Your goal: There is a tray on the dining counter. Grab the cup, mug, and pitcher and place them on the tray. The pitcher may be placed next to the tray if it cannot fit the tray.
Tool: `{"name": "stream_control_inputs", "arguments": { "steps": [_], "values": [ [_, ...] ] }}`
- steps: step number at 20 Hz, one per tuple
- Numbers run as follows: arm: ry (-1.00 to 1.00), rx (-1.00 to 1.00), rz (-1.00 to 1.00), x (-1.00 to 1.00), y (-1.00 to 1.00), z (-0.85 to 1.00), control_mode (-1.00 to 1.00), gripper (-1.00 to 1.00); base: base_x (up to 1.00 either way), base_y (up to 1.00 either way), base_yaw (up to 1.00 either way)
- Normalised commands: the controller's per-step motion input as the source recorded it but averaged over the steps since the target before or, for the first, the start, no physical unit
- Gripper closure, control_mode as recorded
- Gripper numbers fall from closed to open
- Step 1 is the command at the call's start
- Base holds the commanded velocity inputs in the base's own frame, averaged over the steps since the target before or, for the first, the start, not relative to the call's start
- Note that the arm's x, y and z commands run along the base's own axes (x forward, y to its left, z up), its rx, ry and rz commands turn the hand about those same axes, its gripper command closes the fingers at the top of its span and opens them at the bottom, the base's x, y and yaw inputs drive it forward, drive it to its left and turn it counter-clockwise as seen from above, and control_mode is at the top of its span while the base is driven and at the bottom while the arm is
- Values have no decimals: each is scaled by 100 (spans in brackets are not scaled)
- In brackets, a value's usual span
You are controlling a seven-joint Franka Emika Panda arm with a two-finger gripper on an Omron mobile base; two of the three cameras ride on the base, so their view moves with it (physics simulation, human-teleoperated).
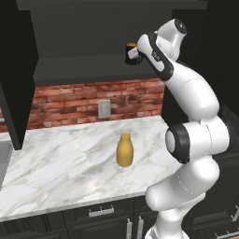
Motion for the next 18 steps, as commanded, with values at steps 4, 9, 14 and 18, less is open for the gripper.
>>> {"name": "stream_control_inputs", "arguments": {
  "steps": [4, 9, 14, 18],
  "values": [
    [0, 0, -15, -28, 10, 8, -100, 100, 0, 0, 0],
    [-1, 0, -22, -54, 8, 1, -100, 100, 0, 0, 0],
    [0, 2, -21, -84, 0, 1, -100, 100, 0, 0, 0],
    [-1, 4, -16, -99, -1, 10, -100, 100, 0, 0, 0]
  ]
}}
